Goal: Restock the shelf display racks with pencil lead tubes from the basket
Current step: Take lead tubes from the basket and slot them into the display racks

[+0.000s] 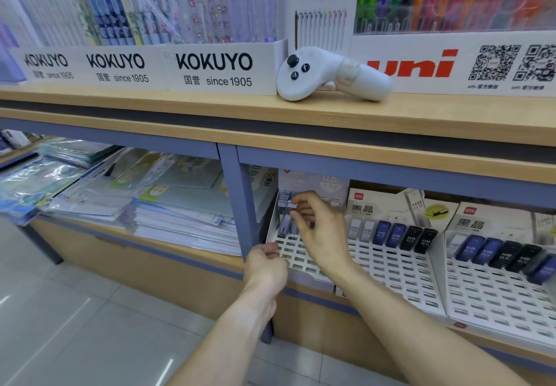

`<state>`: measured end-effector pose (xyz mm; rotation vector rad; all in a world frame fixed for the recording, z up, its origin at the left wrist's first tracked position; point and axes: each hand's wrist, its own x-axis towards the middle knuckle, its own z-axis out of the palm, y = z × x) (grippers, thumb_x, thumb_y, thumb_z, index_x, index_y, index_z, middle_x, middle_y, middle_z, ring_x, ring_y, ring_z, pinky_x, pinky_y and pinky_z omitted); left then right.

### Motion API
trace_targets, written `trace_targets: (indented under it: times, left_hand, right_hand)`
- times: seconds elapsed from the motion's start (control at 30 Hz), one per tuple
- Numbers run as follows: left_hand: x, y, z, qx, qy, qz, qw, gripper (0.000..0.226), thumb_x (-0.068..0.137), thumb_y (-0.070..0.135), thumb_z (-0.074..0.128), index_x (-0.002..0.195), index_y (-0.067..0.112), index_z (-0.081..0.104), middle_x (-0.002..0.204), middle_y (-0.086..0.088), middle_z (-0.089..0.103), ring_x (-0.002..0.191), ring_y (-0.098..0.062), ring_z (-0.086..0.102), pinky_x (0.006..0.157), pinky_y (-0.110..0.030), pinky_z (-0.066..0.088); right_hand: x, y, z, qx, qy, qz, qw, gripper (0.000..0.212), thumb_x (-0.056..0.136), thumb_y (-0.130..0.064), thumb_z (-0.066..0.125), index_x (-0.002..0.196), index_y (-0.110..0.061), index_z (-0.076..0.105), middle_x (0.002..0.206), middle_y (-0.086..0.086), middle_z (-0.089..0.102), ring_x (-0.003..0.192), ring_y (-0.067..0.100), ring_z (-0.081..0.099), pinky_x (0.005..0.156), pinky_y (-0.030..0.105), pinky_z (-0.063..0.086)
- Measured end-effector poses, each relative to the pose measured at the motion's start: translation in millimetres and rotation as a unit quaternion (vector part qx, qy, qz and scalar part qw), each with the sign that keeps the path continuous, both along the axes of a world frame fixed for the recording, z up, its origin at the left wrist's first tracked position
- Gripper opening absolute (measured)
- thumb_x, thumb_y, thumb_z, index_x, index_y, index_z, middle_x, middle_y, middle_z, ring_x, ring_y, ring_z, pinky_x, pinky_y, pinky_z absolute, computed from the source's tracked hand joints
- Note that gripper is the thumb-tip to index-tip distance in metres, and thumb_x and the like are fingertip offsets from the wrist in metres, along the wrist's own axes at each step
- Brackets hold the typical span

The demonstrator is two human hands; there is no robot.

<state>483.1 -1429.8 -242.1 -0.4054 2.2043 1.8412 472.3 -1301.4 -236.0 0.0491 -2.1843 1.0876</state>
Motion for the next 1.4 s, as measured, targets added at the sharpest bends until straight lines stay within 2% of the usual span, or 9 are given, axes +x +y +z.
trace_targets:
  times: [0.3,0.47,0.67,0.77,0.87,1.03,1.17,1.27,1.4]
  left_hand:
    - [-0.4,-0.8,1.1,0.005,-0.003,-0.004,1.000,0.033,0.092,-0.004,0.057,0.119,0.014,0.061,0.104,0.002,0.064,0.092,-0.010,0.060,0.064,-0.017,0.043]
    - [-0.6,-2.5,2.3,0.007,-0.010,-0.005,1.000,0.033,0.091,-0.003,0.059,0.118,0.015,0.062,0.104,0.000,0.064,0.091,-0.011,0.060,0.065,-0.019,0.043]
    - [1.4,-2.4,6.0,0.011,0.002,-0.017,1.000,0.036,0.090,-0.005,0.058,0.119,0.015,0.063,0.107,-0.003,0.066,0.098,-0.017,0.063,0.075,-0.023,0.048]
    - [4.0,-2.5,10.5,0.018,0.018,-0.029,0.999,0.036,0.092,-0.007,0.057,0.117,0.018,0.063,0.104,0.001,0.064,0.091,-0.008,0.060,0.066,-0.017,0.043]
    - [8.5,-3.3,16.0,0.022,0.035,-0.036,0.999,0.033,0.094,-0.004,0.055,0.117,0.020,0.063,0.106,0.001,0.064,0.092,-0.008,0.059,0.065,-0.018,0.041]
    - [23.0,2.5,17.0,-0.038,0.120,-0.082,0.989,0.017,0.098,0.012,0.062,0.105,0.026,0.068,0.098,0.007,0.067,0.095,-0.013,0.064,0.081,-0.030,0.051]
    - [55.4,26.9,7.2,-0.127,0.196,-0.230,0.945,0.011,0.099,0.022,0.063,0.103,0.029,0.069,0.095,0.010,0.067,0.089,-0.004,0.062,0.071,-0.020,0.048]
    - [98.0,50.5,-18.6,-0.157,0.200,-0.351,0.901,0.011,0.098,0.026,0.063,0.106,0.031,0.068,0.096,0.011,0.067,0.091,-0.004,0.062,0.079,-0.024,0.051]
    - [152.6,75.9,-71.0,-0.230,0.203,-0.516,0.800,0.026,0.099,0.029,0.063,0.124,0.028,0.065,0.108,0.008,0.065,0.097,-0.010,0.062,0.091,-0.031,0.050]
  right_hand:
    - [-8.9,0.0,3.2,0.049,-0.005,0.011,0.999,0.024,0.090,-0.011,0.073,0.108,-0.026,0.066,0.092,-0.012,0.072,0.083,-0.001,0.067,0.077,0.023,0.058]
    - [-9.3,2.2,-3.8,0.072,-0.025,0.023,0.997,0.026,0.089,-0.013,0.074,0.109,-0.027,0.065,0.093,-0.010,0.071,0.083,0.005,0.068,0.076,0.034,0.060]
    - [-11.2,0.8,1.9,0.145,-0.077,0.009,0.986,0.037,0.089,-0.005,0.069,0.122,-0.023,0.069,0.107,0.001,0.068,0.093,0.022,0.068,0.078,0.041,0.058]
    - [-9.5,0.8,8.2,0.193,-0.133,0.012,0.972,0.049,0.090,-0.004,0.064,0.135,-0.026,0.063,0.117,0.006,0.063,0.104,0.028,0.063,0.082,0.039,0.054]
    - [2.0,2.8,11.7,0.177,-0.146,0.036,0.973,0.057,0.091,-0.007,0.063,0.143,-0.030,0.055,0.116,0.004,0.061,0.101,0.023,0.062,0.085,0.039,0.053]
    - [70.6,25.2,-0.3,0.100,-0.140,0.018,0.985,0.048,0.092,-0.021,0.071,0.136,-0.033,0.056,0.096,-0.013,0.059,0.078,0.006,0.062,0.074,0.035,0.056]
    - [159.0,61.3,-32.3,0.045,-0.184,-0.032,0.981,0.033,0.089,-0.027,0.074,0.120,-0.034,0.065,0.090,-0.016,0.062,0.077,0.003,0.062,0.069,0.020,0.052]
    - [229.2,87.5,-65.2,-0.005,-0.231,-0.078,0.970,0.024,0.086,-0.026,0.078,0.109,-0.029,0.071,0.086,-0.015,0.068,0.077,0.003,0.065,0.071,0.014,0.051]
    - [309.9,113.6,-118.6,-0.062,-0.336,-0.114,0.933,0.006,0.087,-0.027,0.077,0.085,-0.030,0.072,0.079,-0.015,0.071,0.073,-0.002,0.065,0.068,0.011,0.047]
